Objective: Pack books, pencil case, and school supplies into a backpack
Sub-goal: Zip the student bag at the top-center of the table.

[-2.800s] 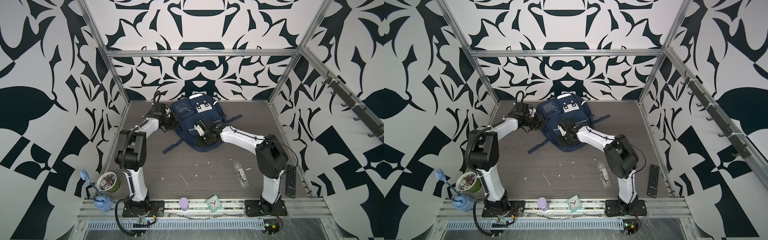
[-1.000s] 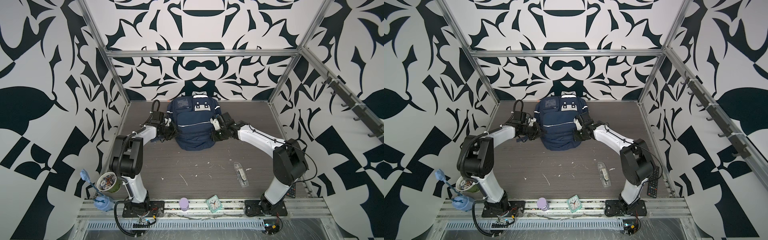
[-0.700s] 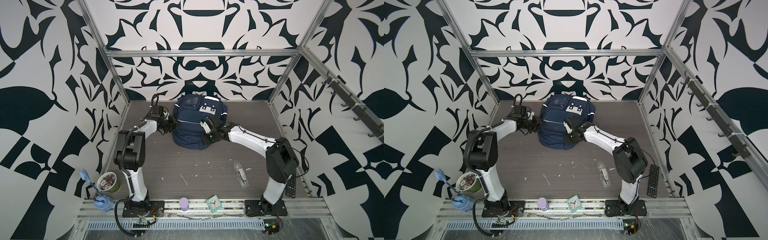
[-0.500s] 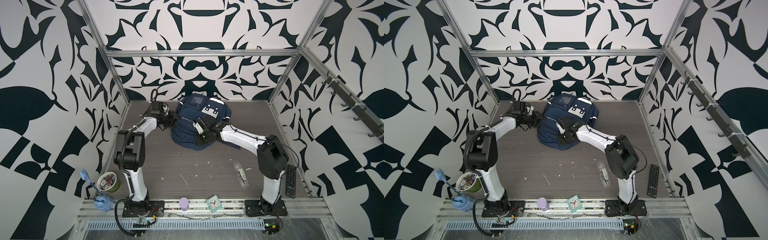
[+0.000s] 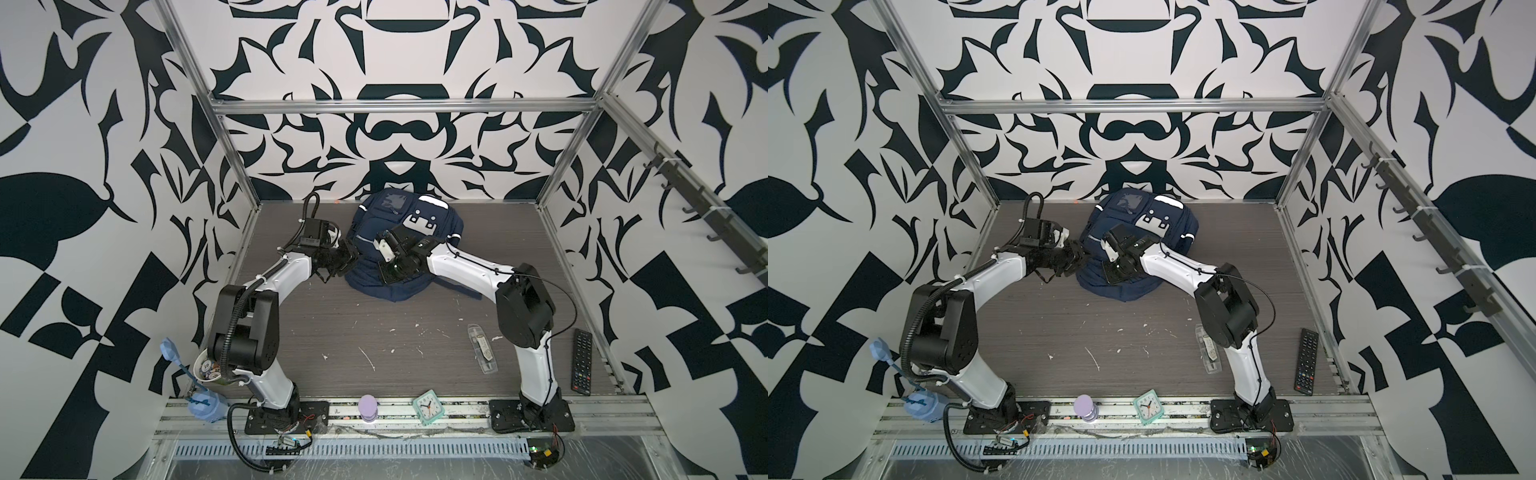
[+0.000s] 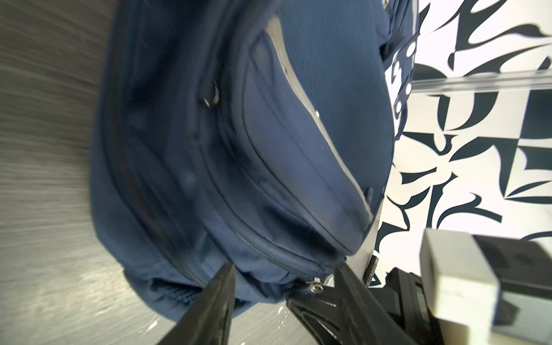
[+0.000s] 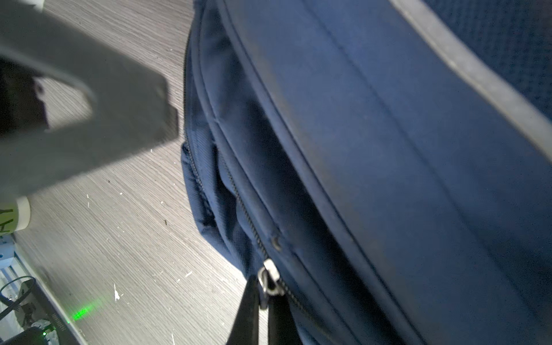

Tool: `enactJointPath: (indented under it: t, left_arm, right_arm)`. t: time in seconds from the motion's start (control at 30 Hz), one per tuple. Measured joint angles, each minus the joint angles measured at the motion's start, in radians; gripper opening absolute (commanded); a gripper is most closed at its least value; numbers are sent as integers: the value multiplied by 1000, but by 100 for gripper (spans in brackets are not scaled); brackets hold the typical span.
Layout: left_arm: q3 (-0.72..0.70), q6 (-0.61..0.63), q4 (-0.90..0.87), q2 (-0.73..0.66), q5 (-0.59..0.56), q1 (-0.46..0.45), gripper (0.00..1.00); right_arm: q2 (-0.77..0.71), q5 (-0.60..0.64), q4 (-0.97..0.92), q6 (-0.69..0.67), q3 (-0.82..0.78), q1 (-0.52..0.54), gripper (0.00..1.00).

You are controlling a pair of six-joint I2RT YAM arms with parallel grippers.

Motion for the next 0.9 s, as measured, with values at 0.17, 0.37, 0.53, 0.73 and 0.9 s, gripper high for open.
enactJointPath:
  t: [0.17,0.37,0.53,0.73,0.9]
  left_arm:
    - [2,-19,18,23,-6,-73,56]
    - [25,-35,40,105,-21,-101,52]
    - [27,-42,43,113,-22,-101,44]
    - [39,-39,42,113,-18,-97,36]
    - [62,-27,28,121,-6,-84,17]
  right_arm:
    - [5,0,-8,0,6,4,0]
    - [3,7,-19,0,6,4,0]
    - [-37,26,3,-2,-56,4,0]
    - [-127,44,31,-6,-159,-15,0]
    - [-206,32,46,-13,-262,-70,0]
